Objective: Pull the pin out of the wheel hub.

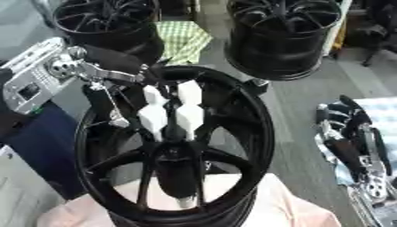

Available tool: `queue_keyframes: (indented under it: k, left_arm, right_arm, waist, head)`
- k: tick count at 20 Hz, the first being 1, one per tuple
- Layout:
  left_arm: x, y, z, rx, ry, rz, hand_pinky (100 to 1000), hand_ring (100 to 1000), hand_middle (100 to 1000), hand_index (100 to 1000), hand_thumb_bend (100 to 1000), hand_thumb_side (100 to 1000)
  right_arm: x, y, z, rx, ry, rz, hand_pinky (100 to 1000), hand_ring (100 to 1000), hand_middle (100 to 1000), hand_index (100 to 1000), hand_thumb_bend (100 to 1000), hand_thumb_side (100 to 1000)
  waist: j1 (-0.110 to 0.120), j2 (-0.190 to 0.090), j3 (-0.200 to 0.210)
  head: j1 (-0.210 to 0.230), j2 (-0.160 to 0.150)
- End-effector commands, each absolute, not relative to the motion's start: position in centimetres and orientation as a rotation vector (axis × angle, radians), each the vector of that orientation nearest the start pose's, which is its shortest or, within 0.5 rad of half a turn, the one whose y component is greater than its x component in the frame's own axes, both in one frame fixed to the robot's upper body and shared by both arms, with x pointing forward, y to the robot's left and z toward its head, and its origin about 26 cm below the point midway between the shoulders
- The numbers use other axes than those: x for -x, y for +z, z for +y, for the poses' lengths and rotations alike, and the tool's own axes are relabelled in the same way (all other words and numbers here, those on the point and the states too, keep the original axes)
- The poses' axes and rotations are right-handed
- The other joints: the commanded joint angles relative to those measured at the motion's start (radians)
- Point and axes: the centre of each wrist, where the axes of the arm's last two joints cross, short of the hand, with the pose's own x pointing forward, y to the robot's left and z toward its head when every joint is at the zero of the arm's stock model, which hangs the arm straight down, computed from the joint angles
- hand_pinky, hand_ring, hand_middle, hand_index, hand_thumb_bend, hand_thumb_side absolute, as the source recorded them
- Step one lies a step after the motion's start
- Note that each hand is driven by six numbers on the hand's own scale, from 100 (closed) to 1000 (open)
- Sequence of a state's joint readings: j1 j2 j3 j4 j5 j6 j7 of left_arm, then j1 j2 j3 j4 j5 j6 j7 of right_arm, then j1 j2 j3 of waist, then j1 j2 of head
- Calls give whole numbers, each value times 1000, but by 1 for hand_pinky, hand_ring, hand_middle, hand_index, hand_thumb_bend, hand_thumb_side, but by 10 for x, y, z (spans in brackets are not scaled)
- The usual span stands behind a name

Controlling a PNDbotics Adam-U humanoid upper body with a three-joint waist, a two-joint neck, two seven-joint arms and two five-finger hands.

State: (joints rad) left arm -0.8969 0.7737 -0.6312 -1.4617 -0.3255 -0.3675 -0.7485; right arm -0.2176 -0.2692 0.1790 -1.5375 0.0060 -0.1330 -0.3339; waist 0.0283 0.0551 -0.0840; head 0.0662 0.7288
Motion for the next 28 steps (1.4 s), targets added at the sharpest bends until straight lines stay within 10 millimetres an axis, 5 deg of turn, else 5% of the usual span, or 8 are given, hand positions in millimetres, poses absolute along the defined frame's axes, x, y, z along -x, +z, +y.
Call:
queue_keyframes:
  k: [1,18,28]
  left_arm:
    - [-402,246,230,324,3084,1499,570,403,785,886,362,192]
    - [-407,228,228,307,3122,1413,527,362,729,845,308,169]
    - [-411,229,231,310,3128,1449,497,327,600,753,252,171]
  right_arm:
    - [-328,49,-248,277,127,-1910,704,735,749,920,286,372]
    - [-328,48,-248,275,126,-1910,704,736,749,920,282,373]
    - [-328,48,-248,274,125,-1909,704,736,749,920,280,374]
  waist:
    - [0,-18,-1]
    - [-1,-18,-4]
    - [-1,-18,-3]
  head:
    - [2,2]
    - [5,4]
    - [5,5]
